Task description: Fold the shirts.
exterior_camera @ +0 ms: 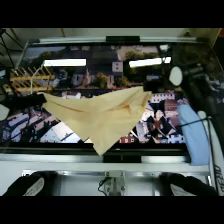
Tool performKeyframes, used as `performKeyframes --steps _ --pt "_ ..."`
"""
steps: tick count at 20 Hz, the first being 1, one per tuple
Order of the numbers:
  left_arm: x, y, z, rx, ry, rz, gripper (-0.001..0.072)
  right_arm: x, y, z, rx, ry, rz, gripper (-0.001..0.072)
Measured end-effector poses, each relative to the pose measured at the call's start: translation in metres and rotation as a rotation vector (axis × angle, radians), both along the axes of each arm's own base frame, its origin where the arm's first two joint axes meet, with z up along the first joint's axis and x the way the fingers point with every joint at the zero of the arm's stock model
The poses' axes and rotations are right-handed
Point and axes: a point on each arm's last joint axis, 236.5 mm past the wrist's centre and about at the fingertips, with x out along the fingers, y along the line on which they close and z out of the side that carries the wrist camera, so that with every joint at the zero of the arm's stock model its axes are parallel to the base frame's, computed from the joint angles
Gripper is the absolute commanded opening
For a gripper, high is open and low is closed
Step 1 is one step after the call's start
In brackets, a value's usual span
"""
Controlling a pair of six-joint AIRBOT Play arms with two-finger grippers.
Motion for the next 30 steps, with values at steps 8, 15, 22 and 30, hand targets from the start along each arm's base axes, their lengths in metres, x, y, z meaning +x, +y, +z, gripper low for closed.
performKeyframes --steps 8,15,22,30 --pt "0.024 -0.003 -0.072 -0.176 0.228 0.098 0.0666 0.000 0.013 -0.048 0.021 0.113 0.011 0.0053" --pt "-0.079 0.027 -0.075 -0.211 0.621 0.032 0.0667 -0.022 0.008 -0.059 -0.021 0.216 0.050 0.0053" --pt "-0.149 -0.078 -0.136 -0.500 0.679 -0.029 0.0626 -0.028 0.006 -0.061 -0.029 0.241 0.057 0.0053" --pt "-0.135 -0.140 -0.171 -0.636 0.617 0.051 0.0588 -0.029 0.006 -0.062 -0.035 0.246 0.065 0.0054"
